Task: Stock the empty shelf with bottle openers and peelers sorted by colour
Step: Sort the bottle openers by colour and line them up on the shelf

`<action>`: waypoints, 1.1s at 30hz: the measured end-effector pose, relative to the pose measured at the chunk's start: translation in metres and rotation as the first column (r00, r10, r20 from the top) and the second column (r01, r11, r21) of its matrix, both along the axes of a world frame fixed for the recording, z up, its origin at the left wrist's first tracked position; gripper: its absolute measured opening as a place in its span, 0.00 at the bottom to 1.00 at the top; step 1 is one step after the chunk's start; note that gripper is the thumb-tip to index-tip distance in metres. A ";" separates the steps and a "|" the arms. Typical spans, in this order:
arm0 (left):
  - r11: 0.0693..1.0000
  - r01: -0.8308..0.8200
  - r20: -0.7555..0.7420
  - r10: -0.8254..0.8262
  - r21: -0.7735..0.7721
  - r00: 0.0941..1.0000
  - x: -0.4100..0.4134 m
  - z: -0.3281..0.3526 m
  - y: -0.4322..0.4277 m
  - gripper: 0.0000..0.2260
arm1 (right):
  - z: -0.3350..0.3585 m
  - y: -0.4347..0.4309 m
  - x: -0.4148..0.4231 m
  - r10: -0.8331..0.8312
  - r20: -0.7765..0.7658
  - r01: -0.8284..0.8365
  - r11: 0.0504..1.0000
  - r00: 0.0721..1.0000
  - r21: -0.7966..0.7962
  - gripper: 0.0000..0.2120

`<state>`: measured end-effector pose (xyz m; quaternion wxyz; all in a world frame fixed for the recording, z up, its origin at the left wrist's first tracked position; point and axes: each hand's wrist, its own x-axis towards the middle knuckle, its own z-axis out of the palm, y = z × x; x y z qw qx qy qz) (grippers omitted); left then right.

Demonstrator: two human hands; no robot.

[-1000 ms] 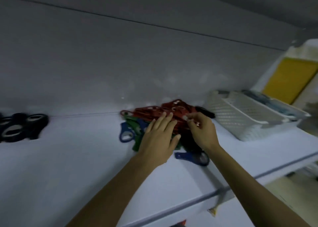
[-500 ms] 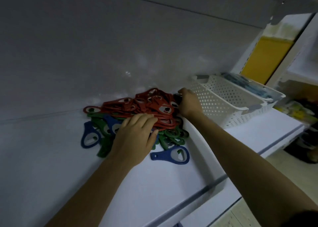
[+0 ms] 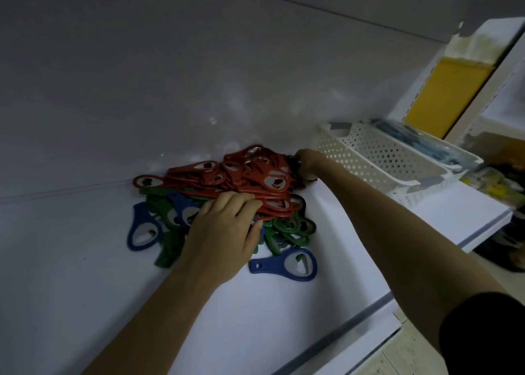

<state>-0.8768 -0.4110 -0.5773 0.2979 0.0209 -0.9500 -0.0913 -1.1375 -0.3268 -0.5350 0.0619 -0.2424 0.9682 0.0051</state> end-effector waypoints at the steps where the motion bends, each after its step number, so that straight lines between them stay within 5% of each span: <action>1: 1.000 0.001 0.003 -0.001 0.001 1.000 0.000 0.000 0.000 0.18 | -0.002 0.000 0.001 0.014 0.011 -0.014 1.000 1.000 -0.015 0.21; 7: 1.000 -0.011 -0.009 0.011 0.005 1.000 0.001 -0.001 -0.001 0.18 | -0.011 0.001 0.011 0.002 -0.057 -0.011 0.986 0.998 -0.164 0.16; 19: 1.000 -0.023 -0.021 0.024 0.004 0.999 0.000 -0.001 -0.001 0.16 | 0.007 0.026 0.045 0.146 -0.047 -0.139 0.981 0.988 0.133 0.07; 24: 0.999 -0.047 -0.067 0.046 -0.010 0.997 0.005 0.003 0.000 0.17 | 0.002 0.041 0.066 -0.005 -0.023 -0.001 0.972 1.000 -0.233 0.09; 29: 0.999 -0.048 -0.108 0.050 0.015 0.993 0.007 0.002 0.000 0.18 | 0.009 0.051 0.084 -0.019 0.169 0.129 0.729 0.985 -0.672 0.04; 33: 0.993 -0.045 -0.098 0.055 0.107 0.994 0.010 0.002 -0.002 0.20 | 0.011 0.048 0.102 0.011 0.200 0.156 0.583 0.980 -0.797 0.06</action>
